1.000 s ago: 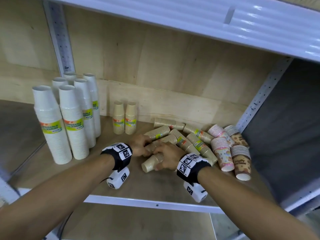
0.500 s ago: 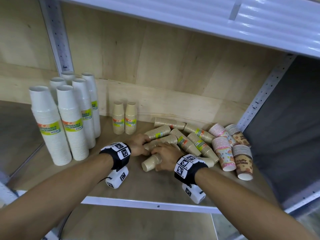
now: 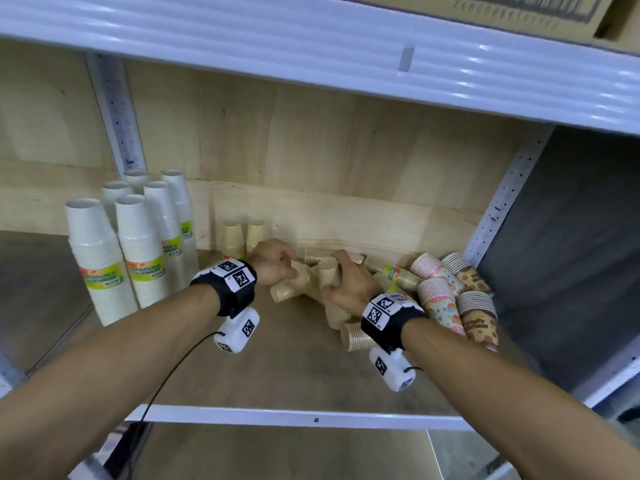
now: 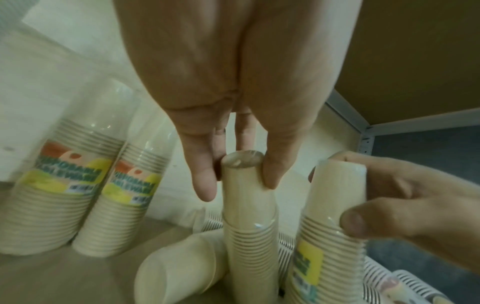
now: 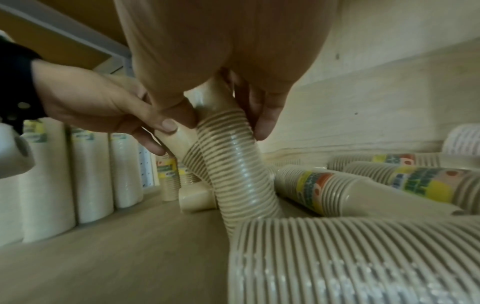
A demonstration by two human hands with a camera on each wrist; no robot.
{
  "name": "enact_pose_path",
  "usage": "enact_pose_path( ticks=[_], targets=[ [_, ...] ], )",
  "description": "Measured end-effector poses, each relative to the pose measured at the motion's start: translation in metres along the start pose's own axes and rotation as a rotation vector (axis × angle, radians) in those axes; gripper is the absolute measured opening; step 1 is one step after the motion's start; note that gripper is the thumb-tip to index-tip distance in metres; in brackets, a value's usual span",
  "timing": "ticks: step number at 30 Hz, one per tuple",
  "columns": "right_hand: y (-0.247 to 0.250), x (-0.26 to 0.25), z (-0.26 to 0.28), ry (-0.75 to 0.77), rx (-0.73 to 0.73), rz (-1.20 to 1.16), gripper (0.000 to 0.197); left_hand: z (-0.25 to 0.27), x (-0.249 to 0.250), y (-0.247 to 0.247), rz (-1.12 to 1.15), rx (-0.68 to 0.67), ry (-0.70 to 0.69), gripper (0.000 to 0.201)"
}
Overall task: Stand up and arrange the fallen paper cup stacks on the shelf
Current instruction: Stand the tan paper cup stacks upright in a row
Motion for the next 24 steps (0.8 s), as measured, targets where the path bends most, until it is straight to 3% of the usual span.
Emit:
enact_pose_path(
  ticks=[4,9,17,24],
  targets=[
    [0.015,0.010,-0.003,-0.072,0.116,-0.167,0.052,-0.003,0.026,0.013,-0.033,0.042,-0.062,0.026],
    [0.019,0.014,-0.007,-0.084,0.173,-0.204,0.050,-0.002,0.053,0.019,-0.131,0.052,-0.095,0.028],
    [0.001,0.010,-0.017,-0.058,0.089,-0.132,0.055,-0.002,0.066,0.005,-0.231,-0.003,-0.117,0.032],
    [0.014,0.003,-0.025,-0.077,0.156,0.028,0.054,-0.001,0.064,0.001,-0.213,0.029,-0.097,0.037]
  ],
)
Point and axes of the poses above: each hand's wrist, its own z-axis away from the middle knuckle, its own y-axis out of the back of the hand, x = y × z, the point moved 5 cm from there along -z, towards the middle knuckle, and after that the axes turned 5 degrees about -y, right-handed, at the moved point
